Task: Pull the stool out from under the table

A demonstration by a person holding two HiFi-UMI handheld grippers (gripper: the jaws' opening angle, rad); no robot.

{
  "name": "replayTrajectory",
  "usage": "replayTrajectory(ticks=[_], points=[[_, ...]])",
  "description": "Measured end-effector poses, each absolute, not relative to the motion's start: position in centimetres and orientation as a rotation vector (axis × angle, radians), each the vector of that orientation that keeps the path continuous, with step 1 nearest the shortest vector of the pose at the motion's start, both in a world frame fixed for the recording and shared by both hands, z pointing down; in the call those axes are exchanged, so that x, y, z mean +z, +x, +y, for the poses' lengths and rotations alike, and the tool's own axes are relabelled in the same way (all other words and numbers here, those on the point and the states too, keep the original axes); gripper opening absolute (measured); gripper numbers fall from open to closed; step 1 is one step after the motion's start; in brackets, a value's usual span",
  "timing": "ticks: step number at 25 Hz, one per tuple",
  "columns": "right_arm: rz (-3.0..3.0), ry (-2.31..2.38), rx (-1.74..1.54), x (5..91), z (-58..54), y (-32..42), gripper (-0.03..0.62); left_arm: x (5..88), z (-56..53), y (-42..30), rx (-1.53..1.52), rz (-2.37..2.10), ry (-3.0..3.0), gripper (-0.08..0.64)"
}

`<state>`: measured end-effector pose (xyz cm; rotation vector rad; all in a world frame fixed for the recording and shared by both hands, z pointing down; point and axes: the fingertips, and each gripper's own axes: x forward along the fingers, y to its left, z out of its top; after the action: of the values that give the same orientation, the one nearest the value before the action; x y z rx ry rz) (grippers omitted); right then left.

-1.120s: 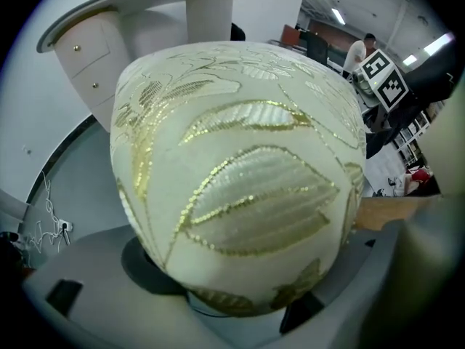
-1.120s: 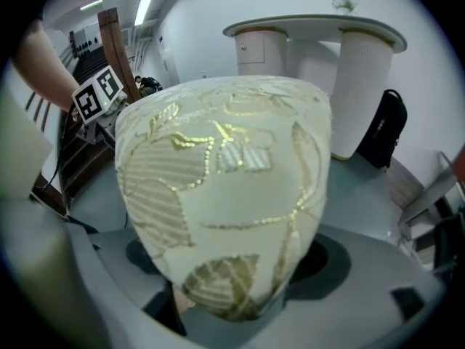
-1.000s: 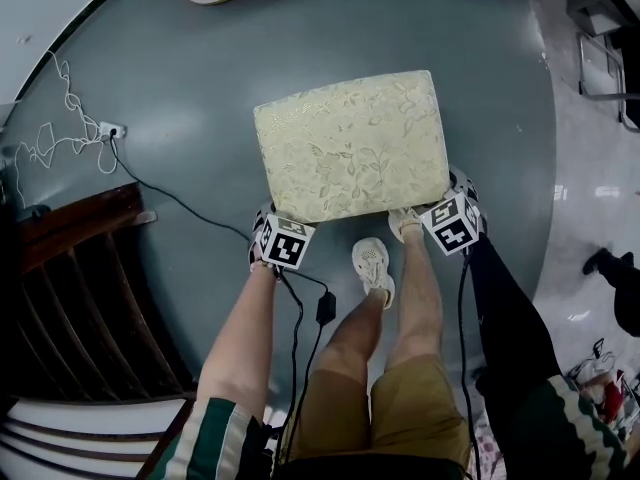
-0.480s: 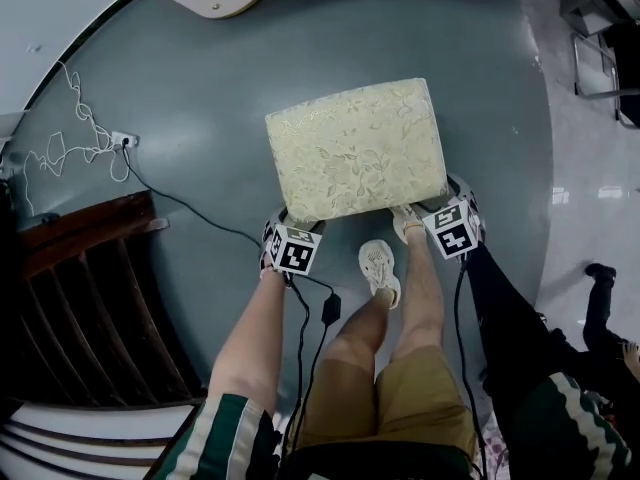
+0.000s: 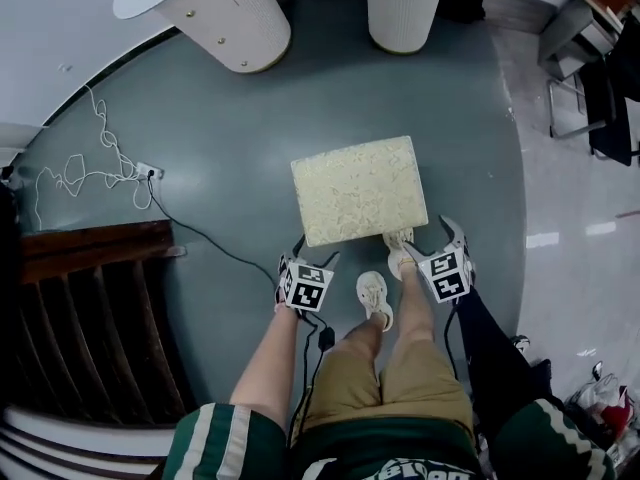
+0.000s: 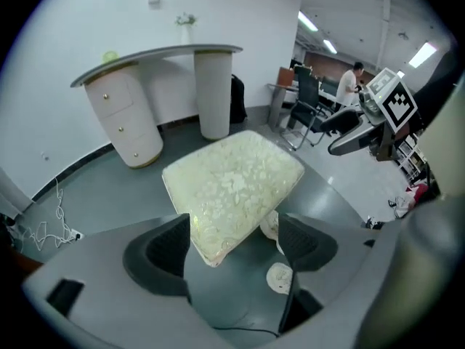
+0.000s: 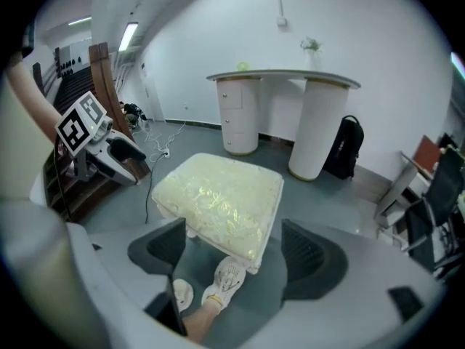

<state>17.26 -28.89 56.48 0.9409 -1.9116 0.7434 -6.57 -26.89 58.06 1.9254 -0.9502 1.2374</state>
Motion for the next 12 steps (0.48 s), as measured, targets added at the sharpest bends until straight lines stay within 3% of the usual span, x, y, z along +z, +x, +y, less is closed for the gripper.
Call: replayTrajectory(ticks=[5, 9, 12], points=[[-1.996, 1.069, 0.732, 44.9, -33.7, 16.9, 0.456, 43.3, -33.2, -4.2, 1.062, -1.106, 2.052, 0.382], [-2.078, 1.131, 0.669, 29.0, -38.5, 14.7, 0.46, 26.0, -37.7, -4.8, 0.925, -1.227, 2.124, 0.382], [-2.148, 1.171, 0.636, 20.7, -41.1, 14.0, 0.462, 17.9, -39.9, -4.6, 0.849, -1.294, 2.136, 0.382]])
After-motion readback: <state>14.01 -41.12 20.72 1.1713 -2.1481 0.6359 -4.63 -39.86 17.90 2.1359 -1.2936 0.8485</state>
